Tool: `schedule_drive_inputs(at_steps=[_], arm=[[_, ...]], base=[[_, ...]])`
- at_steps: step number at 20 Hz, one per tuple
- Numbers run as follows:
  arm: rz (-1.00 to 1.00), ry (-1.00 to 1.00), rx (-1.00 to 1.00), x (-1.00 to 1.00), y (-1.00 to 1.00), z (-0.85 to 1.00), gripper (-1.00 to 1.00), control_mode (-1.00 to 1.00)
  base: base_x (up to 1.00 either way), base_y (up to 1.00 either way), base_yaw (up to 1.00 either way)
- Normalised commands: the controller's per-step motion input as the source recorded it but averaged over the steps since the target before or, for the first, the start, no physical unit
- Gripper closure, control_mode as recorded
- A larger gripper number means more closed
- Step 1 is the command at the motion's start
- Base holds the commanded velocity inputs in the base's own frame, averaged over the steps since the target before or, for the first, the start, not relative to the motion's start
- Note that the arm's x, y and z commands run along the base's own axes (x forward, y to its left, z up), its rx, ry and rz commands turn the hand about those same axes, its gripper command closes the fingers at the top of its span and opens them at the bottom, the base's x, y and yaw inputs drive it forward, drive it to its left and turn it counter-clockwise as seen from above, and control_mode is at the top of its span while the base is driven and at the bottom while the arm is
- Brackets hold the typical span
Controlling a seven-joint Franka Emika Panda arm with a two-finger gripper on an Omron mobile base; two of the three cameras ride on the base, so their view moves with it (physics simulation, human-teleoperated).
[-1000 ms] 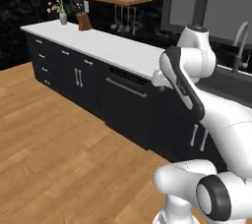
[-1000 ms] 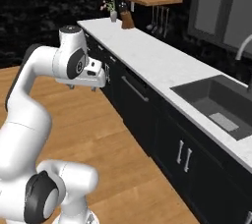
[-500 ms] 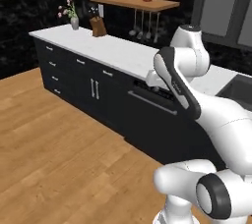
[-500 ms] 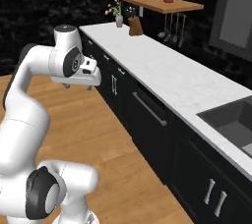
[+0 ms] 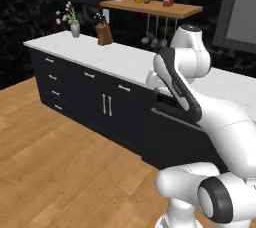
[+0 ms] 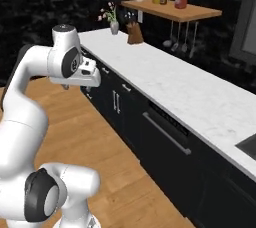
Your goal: Gather all objects into one cabinet and sort the glasses and bowls to opposite sides.
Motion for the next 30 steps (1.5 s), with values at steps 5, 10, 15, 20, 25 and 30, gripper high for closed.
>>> schedule_drive_inputs(at_steps=[5, 10, 15, 20, 25, 30], arm=[[0.00, 0.00, 0.00, 0.00, 0.00, 0.00, -1.00, 1.00], [0.00, 0.00, 0.00, 0.00, 0.00, 0.00, -1.00, 1.00], [0.00, 0.00, 0.00, 0.00, 0.00, 0.00, -1.00, 1.00], [0.00, 0.00, 0.00, 0.00, 0.00, 0.00, -1.00, 1.00], [0.00, 0.00, 0.00, 0.00, 0.00, 0.00, -1.00, 1.00], [0.00, 0.00, 0.00, 0.00, 0.00, 0.00, -1.00, 1.00]], base=[[0.92, 0.61, -0.30], [0.76, 0.50, -0.27], [0.66, 0.42, -0.29], [0.58, 0.33, -0.34], [0.51, 0.31, -0.30], [0.49, 0.36, -0.28]])
